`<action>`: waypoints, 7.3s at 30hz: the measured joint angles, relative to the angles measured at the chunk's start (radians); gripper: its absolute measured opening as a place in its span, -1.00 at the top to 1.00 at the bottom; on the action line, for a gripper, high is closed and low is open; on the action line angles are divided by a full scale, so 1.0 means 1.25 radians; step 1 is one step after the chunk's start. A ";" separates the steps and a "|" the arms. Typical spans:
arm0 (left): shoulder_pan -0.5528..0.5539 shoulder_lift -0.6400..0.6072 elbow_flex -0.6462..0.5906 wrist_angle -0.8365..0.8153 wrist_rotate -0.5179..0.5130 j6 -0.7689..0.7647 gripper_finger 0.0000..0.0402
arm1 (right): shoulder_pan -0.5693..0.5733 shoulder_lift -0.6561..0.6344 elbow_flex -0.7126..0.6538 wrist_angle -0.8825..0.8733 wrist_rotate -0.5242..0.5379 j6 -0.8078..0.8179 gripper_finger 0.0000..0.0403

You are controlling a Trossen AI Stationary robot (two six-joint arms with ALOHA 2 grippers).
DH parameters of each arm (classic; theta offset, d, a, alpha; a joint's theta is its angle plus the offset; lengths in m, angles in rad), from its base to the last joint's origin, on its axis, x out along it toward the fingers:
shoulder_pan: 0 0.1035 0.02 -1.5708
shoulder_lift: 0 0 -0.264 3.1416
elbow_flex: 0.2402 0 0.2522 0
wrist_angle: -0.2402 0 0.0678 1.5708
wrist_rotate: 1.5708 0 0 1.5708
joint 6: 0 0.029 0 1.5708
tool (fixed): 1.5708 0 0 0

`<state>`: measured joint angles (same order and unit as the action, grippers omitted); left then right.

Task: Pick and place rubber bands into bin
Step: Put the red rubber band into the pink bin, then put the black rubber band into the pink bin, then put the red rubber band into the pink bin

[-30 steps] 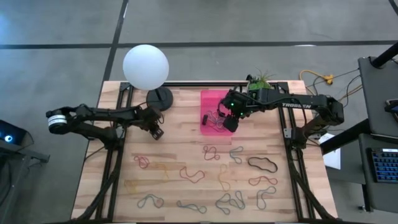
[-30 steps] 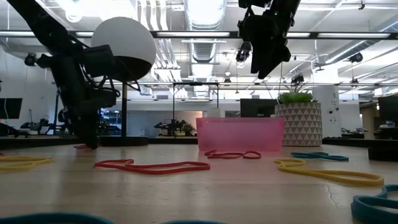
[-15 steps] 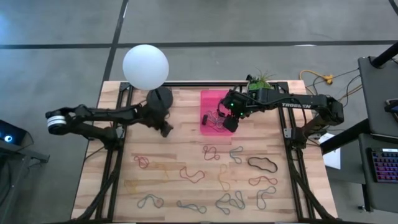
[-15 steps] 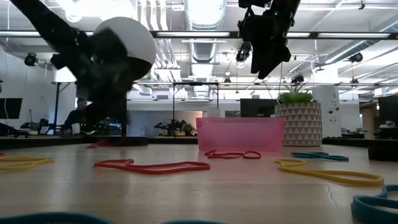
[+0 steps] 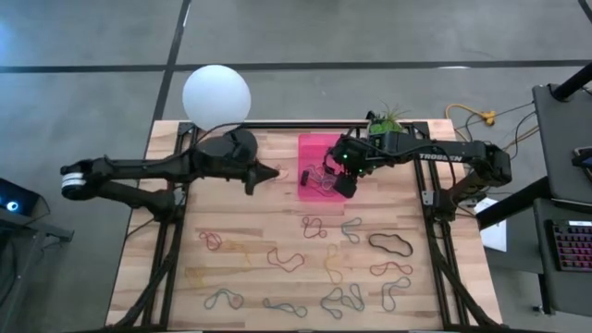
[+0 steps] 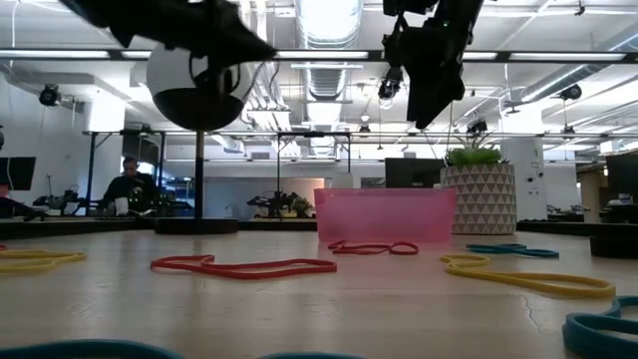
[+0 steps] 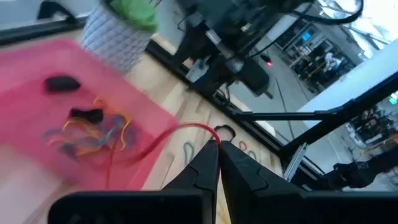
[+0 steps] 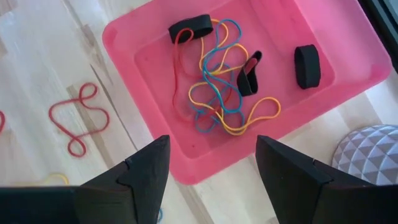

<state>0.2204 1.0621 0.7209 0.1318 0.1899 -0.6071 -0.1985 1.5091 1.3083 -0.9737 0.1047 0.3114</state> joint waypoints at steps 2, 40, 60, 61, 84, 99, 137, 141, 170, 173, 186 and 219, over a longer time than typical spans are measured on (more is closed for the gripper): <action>-0.034 0.041 0.041 -0.004 -0.023 0.017 1.00 | 0.003 -0.005 0.000 -0.010 0.001 -0.006 -0.11; -0.165 0.563 0.651 -0.619 -0.205 0.275 0.19 | 0.124 -0.294 -0.170 -0.087 0.096 0.075 -0.11; -0.519 0.435 0.387 -1.195 -0.180 -0.519 0.33 | 0.128 -0.184 -0.232 0.180 -0.010 0.017 -0.11; -0.527 0.420 0.354 -1.182 -0.167 -0.606 0.33 | 0.128 -0.174 -0.227 0.176 -0.011 0.029 -0.11; -0.617 0.090 0.004 -0.905 -0.210 -0.779 0.33 | 0.169 -0.060 -0.157 -0.070 -0.087 -0.027 -0.11; -0.616 0.083 -0.007 -0.856 -0.280 -0.696 0.33 | 0.439 -0.195 -0.508 0.102 -0.082 0.198 -0.11; -0.616 0.083 -0.006 -0.840 -0.303 -0.678 0.33 | 0.414 -0.222 -0.560 0.473 -0.147 0.299 0.96; -0.616 0.084 -0.006 -0.836 -0.306 -0.678 0.33 | 0.341 -0.247 -0.482 0.492 0.015 0.224 0.96; -0.616 0.084 -0.006 -0.822 -0.324 -0.674 0.33 | -0.014 0.221 0.026 0.153 0.225 -0.047 0.41; -0.616 0.084 -0.006 -0.821 -0.324 -0.674 0.33 | -0.007 0.214 0.029 0.150 0.230 -0.050 0.32; -0.617 0.084 -0.006 -0.714 -0.327 -0.563 0.33 | 0.116 0.042 -0.030 0.033 -0.102 -0.219 0.16; -0.599 0.110 -0.065 -0.891 -0.156 -0.197 0.33 | 0.548 -0.185 -0.417 0.120 0.090 0.395 0.14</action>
<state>-0.5289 1.1995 0.6401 -0.9824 -0.0051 -0.8529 0.4866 1.2781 0.7872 -0.8239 0.2174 0.8058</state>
